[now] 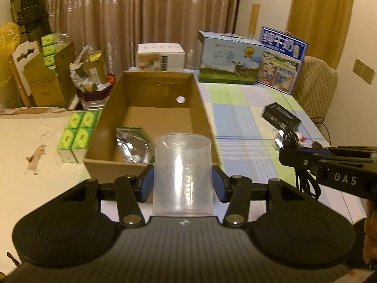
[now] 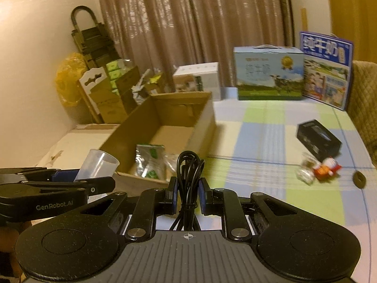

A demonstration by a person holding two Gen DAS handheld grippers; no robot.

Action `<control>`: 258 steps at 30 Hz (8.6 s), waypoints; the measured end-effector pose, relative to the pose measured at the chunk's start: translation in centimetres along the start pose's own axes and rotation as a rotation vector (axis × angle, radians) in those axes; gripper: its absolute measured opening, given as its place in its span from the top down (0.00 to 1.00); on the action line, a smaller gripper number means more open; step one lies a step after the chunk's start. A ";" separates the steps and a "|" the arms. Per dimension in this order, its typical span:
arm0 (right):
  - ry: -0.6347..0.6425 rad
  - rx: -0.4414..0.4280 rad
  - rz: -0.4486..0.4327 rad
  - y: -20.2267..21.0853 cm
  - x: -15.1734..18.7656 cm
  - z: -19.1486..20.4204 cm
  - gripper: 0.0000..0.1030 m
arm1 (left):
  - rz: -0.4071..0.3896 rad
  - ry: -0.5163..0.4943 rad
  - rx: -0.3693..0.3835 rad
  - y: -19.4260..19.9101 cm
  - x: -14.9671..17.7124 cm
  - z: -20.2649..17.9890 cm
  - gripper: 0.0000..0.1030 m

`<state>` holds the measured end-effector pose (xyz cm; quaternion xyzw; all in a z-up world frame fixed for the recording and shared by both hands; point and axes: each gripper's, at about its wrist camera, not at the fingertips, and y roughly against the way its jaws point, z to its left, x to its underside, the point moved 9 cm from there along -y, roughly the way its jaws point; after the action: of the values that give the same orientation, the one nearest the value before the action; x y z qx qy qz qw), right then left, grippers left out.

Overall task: Organize objects
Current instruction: 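Lower the cup into the box and open the left gripper, then lower the black cable into the box and open the right gripper, then move both grippers back toward the cotton swabs and toy figure on the table, then grasp the cotton swab bag with the left gripper while the right gripper grasps the brown ring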

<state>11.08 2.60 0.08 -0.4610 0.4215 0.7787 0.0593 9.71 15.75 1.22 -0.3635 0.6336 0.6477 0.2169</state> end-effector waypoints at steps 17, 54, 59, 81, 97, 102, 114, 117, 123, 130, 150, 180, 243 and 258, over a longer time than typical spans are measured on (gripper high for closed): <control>0.025 -0.035 0.034 -7.8 -4.4 3.0 0.86 | 0.004 0.025 -0.021 -3.4 -4.3 6.9 0.55; -0.007 -0.056 0.069 -12.8 -5.2 3.0 0.86 | 0.050 -0.052 -0.044 -8.0 -6.0 8.3 0.55; -0.010 -0.052 0.070 -13.2 -5.3 2.9 0.86 | 0.056 -0.048 -0.045 -8.5 -6.1 8.5 0.55; -0.013 -0.062 0.067 -12.9 -5.4 3.4 0.86 | 0.048 -0.038 -0.060 -7.9 -6.1 9.2 0.40; -0.019 -0.066 0.066 -12.7 -5.7 3.7 0.86 | 0.046 -0.034 -0.062 -7.4 -6.2 9.2 0.40; -0.050 -0.097 0.028 -12.9 -6.2 3.5 0.76 | 0.045 -0.030 -0.057 -7.5 -6.0 9.3 0.40; -0.116 -0.088 0.008 -11.8 -6.1 1.1 0.34 | 0.046 -0.025 -0.046 -7.6 -5.5 8.6 0.38; -0.120 -0.084 0.010 -11.2 -5.9 0.8 0.34 | 0.044 -0.025 -0.046 -7.4 -5.5 8.3 0.38; -0.114 -0.052 0.007 -9.6 -5.6 -0.3 0.34 | 0.028 -0.027 -0.043 -6.5 -5.9 7.4 0.34; -0.122 0.017 -0.051 -5.6 -5.3 -3.8 0.34 | -0.005 -0.042 -0.015 -5.1 -6.6 4.7 0.27; -0.244 0.337 -0.074 7.5 0.9 -22.5 0.34 | -0.029 -0.141 0.138 -5.0 -5.9 -10.4 0.03; -0.244 0.460 0.020 3.0 3.7 -35.4 0.34 | 0.061 -0.259 0.218 -19.8 -1.6 -23.6 0.01; -0.131 0.462 0.120 -8.9 6.1 -41.2 0.84 | 0.169 -0.385 0.295 -32.3 0.9 -28.9 0.73; -0.243 0.338 0.158 -6.2 7.4 -33.5 0.85 | 0.204 -0.341 0.261 -24.8 5.2 -24.8 0.71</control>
<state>32.27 -19.46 -16.72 -0.3129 0.5704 0.7491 0.1248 29.61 -6.90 -17.40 -0.1518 0.6994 0.6310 0.2994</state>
